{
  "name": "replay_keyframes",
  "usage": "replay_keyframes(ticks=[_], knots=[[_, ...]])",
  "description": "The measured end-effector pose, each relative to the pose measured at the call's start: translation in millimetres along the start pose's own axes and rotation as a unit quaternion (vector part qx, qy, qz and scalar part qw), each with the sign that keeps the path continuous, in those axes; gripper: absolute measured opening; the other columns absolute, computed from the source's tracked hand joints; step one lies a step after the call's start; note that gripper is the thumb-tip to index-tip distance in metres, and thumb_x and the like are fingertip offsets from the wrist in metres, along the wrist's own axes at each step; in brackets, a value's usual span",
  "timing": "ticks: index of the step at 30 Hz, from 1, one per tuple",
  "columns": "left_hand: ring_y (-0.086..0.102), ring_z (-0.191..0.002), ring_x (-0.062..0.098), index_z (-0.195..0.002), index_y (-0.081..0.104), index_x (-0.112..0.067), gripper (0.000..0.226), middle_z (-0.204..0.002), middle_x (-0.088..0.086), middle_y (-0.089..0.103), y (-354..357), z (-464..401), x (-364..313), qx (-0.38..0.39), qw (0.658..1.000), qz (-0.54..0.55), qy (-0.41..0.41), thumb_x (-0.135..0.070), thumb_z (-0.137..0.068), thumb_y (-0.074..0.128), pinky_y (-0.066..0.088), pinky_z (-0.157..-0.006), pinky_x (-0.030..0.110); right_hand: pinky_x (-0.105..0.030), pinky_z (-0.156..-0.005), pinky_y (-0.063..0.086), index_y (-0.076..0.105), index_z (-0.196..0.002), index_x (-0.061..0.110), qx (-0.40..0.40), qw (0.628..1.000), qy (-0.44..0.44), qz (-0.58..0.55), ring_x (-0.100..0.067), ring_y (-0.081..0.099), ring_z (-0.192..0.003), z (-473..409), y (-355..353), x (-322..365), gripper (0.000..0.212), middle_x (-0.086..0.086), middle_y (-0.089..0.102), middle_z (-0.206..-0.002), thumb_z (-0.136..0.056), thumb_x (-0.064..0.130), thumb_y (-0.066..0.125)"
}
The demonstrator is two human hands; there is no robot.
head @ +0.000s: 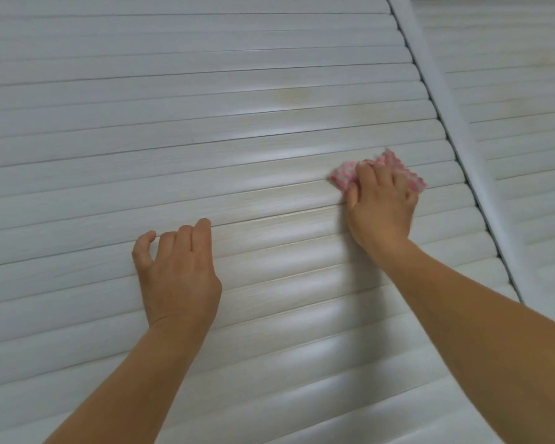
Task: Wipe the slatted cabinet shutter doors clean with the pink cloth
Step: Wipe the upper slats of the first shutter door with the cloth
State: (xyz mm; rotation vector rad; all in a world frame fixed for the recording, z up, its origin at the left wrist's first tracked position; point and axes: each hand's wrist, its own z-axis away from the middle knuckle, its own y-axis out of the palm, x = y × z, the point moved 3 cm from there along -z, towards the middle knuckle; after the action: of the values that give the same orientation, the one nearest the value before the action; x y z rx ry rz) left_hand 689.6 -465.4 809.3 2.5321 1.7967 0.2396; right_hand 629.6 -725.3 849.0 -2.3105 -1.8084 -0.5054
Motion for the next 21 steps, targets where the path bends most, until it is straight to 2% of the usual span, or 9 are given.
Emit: replay_keyframes(ticks=[3, 5, 8, 11, 13, 15, 18, 19, 21], knots=[[0.057, -0.070, 0.030, -0.110, 0.057, -0.003, 0.051, -0.077, 0.009, 0.057, 0, 1, 1, -0.004, 1.000, 0.004, -0.002, 0.003, -0.070, 0.027, 0.022, -0.096, 0.044, -0.041, -0.081, 0.034, 0.064, -0.101, 0.019, -0.043, 0.995, -0.093, -0.017, -0.029, 0.052, -0.099, 24, 3, 60, 0.035, -0.004, 0.063, -0.106, -0.081, 0.036, 0.040], [0.058, -0.071, 0.029, -0.109, 0.058, -0.003, 0.051, -0.076, 0.009, 0.057, -1, 3, 0, -0.013, 1.000, 0.004, 0.000, 0.003, -0.068, 0.028, 0.023, -0.096, 0.044, -0.039, -0.077, 0.030, 0.064, -0.101, 0.020, -0.039, 0.985, -0.162, -0.044, -0.027, 0.055, -0.095, 39, 5, 101, 0.032, 0.000, 0.063, -0.100, -0.082, 0.033, 0.041], [0.061, -0.073, 0.027, -0.108, 0.059, -0.004, 0.052, -0.076, 0.007, 0.060, -2, 4, 3, -0.012, 1.000, 0.016, 0.003, 0.001, -0.069, 0.026, 0.023, -0.097, 0.044, -0.038, -0.077, 0.030, 0.065, -0.107, 0.020, -0.023, 0.964, -0.253, -0.072, -0.026, 0.057, -0.095, 50, 8, 140, 0.032, 0.002, 0.064, -0.101, -0.085, 0.030, 0.043], [0.063, -0.073, 0.025, -0.106, 0.060, -0.006, 0.052, -0.077, 0.005, 0.062, -5, 4, 7, 0.002, 0.999, 0.029, 0.012, 0.001, -0.068, 0.025, 0.022, -0.098, 0.044, -0.037, -0.078, 0.031, 0.064, -0.114, 0.023, -0.022, 0.954, -0.293, -0.061, -0.025, 0.057, -0.098, 48, 9, 128, 0.034, 0.003, 0.063, -0.107, -0.088, 0.032, 0.044], [0.064, -0.073, 0.024, -0.103, 0.060, -0.007, 0.052, -0.078, 0.004, 0.063, -5, 3, 9, 0.011, 0.999, 0.046, 0.020, 0.002, -0.066, 0.023, 0.021, -0.099, 0.044, -0.037, -0.079, 0.031, 0.063, -0.113, 0.026, -0.032, 0.965, -0.255, -0.049, -0.026, 0.056, -0.100, 42, 8, 103, 0.033, 0.003, 0.062, -0.111, -0.088, 0.037, 0.044], [0.064, -0.073, 0.022, -0.102, 0.060, -0.008, 0.056, -0.078, 0.002, 0.064, -7, 2, 12, 0.025, 0.997, 0.067, 0.025, 0.001, -0.065, 0.019, 0.018, -0.101, 0.042, -0.037, -0.084, 0.028, 0.060, -0.115, 0.029, -0.026, 0.985, -0.166, -0.042, -0.026, 0.052, -0.107, 37, 10, 79, 0.035, 0.002, 0.059, -0.119, -0.088, 0.040, 0.041], [0.062, -0.081, 0.020, -0.109, 0.057, -0.013, 0.067, -0.080, -0.002, 0.063, -12, -4, 20, 0.074, 0.991, 0.110, 0.012, 0.000, -0.062, 0.011, 0.009, -0.105, 0.035, -0.041, -0.102, 0.021, 0.052, -0.131, 0.028, 0.008, 0.997, -0.056, -0.056, -0.029, 0.041, -0.126, 42, 16, 79, 0.049, -0.005, 0.049, -0.137, -0.090, 0.044, 0.030], [0.060, -0.086, 0.018, -0.112, 0.054, -0.015, 0.069, -0.085, -0.003, 0.063, -12, -6, 23, 0.093, 0.988, 0.122, 0.005, 0.001, -0.061, 0.012, 0.005, -0.107, 0.031, -0.043, -0.108, 0.014, 0.046, -0.137, 0.027, 0.021, 0.997, -0.050, -0.059, -0.030, 0.034, -0.134, 46, 17, 88, 0.054, -0.007, 0.043, -0.144, -0.092, 0.045, 0.024], [0.058, -0.093, 0.017, -0.114, 0.052, -0.017, 0.068, -0.092, -0.004, 0.064, -12, -10, 29, 0.106, 0.982, 0.153, 0.004, 0.001, -0.060, 0.016, 0.003, -0.107, 0.028, -0.044, -0.112, 0.002, 0.035, -0.146, 0.026, 0.061, 0.992, -0.094, -0.051, -0.029, 0.023, -0.142, 51, 18, 115, 0.060, -0.007, 0.032, -0.152, -0.092, 0.046, 0.014]])
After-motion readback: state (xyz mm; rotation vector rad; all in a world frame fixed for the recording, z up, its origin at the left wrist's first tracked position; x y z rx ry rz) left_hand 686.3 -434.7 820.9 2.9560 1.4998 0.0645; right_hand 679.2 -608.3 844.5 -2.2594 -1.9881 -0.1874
